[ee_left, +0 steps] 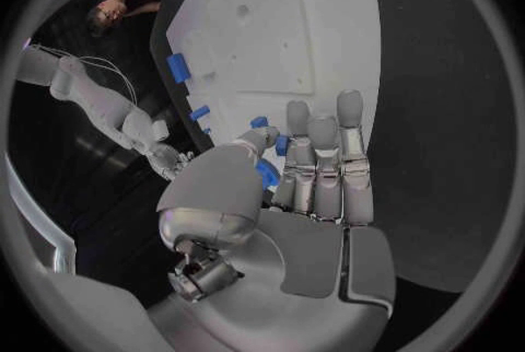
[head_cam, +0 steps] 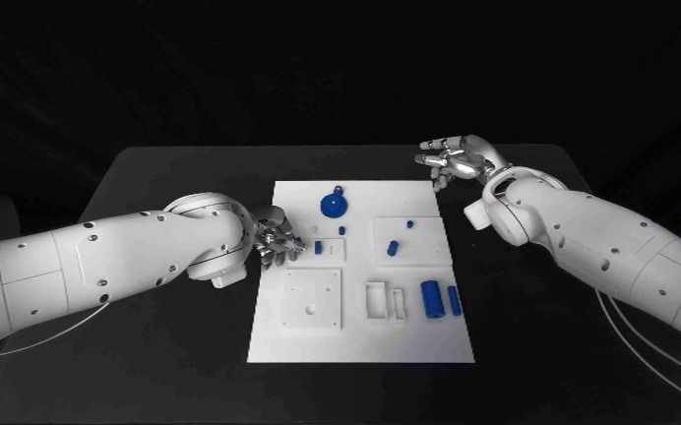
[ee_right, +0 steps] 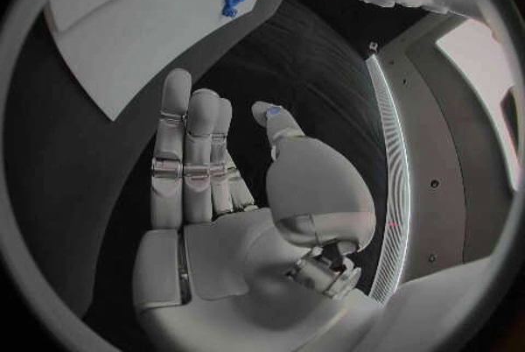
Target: Assemble the parts on the task board
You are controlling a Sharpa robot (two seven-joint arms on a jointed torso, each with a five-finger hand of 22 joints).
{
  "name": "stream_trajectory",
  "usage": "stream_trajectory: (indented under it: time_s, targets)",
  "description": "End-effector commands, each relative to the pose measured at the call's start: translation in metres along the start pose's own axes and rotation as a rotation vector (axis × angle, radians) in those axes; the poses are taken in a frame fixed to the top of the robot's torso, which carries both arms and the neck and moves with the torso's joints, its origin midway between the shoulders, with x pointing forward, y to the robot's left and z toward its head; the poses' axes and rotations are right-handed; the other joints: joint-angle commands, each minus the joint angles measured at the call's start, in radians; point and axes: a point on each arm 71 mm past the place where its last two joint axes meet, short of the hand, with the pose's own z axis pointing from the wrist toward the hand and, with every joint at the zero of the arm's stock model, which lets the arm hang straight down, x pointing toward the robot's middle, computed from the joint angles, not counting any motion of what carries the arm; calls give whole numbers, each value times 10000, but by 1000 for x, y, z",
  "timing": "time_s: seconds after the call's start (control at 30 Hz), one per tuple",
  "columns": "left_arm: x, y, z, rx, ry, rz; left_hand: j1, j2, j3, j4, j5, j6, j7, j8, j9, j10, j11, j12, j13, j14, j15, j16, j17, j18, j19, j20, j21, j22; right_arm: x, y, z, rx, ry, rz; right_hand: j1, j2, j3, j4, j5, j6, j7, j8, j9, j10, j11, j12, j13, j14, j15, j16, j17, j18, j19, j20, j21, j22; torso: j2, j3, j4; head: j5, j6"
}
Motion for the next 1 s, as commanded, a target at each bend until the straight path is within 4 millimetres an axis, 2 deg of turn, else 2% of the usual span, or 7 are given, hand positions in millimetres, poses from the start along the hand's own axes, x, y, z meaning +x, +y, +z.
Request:
stream_trajectory:
  time_s: [0.03,0.2,0.33,0.57,0.63,0.8,1.0]
  targets:
    - [4,-3,-1,715,417,-521,-139,22,1268,-1321,-18,108,-10,34,52,-58,4,-53,5,-58,-23,3,-18,67,-69,0,41,215,1,-1,0,-9,91,12,-77,-20,66,-21,30,77,27,-47,5,-32,-5,-6,-11,-44,15,-55,8,-88,-73,9,56,3,1,-1,-6,14,18]
    - [0,-2,-2,1126,434,-1058,-227,151,1329,-1557,-73,156,-8,-12,61,-100,20,-47,7,-96,-12,4,-74,73,-130,9,56,212,2,1,-1,-66,116,1,-18,-10,122,-79,37,128,22,-45,7,-35,-13,-12,-12,-46,9,-55,10,-89,-77,5,61,10,2,2,-3,20,45]
    - [-4,-1,-4,1565,510,-1588,-299,274,1330,-1737,-173,161,12,-73,63,-196,45,-16,21,-134,8,1,-215,82,-174,29,44,214,5,6,-2,-310,232,-264,14,-46,698,-507,-193,262,6,-48,8,-20,-28,-69,-49,-42,-7,-52,18,-95,-96,-16,104,82,1,8,-1,37,68]
    - [-11,-1,-6,2244,694,-2338,-318,326,1311,-1858,-240,169,23,-123,65,-269,52,13,20,-181,17,65,-350,87,-210,42,48,215,17,22,-4,-882,664,-805,140,-34,1195,-939,-504,499,11,-33,19,35,-68,-51,-40,4,-33,-29,36,-70,-85,-41,181,204,4,16,-10,24,128]
    - [-13,-1,-7,2445,813,-2537,-322,347,1301,-1905,-273,176,29,-150,62,-284,60,28,18,-209,22,99,-389,87,-223,45,53,215,22,28,-6,-1136,853,-1080,216,-58,1375,-1151,-696,619,6,-31,22,73,-81,-46,-35,27,-47,-11,60,-60,-91,-56,239,302,4,18,-10,16,154]
    - [-16,-2,-10,2905,1205,-3048,-335,382,1277,-1961,-307,178,35,-182,69,-318,64,49,13,-253,31,156,-448,92,-242,54,58,214,37,46,-9,-1863,1307,-1824,650,-89,1629,-1589,-1329,1409,-38,5,54,199,-135,47,36,153,-109,126,164,-23,-25,-120,423,540,2,13,-13,7,236]
    - [-19,-5,-15,3354,1800,-3650,-343,416,1255,-2037,-367,165,44,-189,99,-368,74,84,16,-305,41,227,-504,95,-274,64,61,213,54,67,-15,-2830,1795,-2866,1254,-271,1858,-1671,-2313,2267,-102,27,81,389,-197,261,280,324,-181,411,422,25,-44,-197,841,1178,-4,12,-18,-9,334]
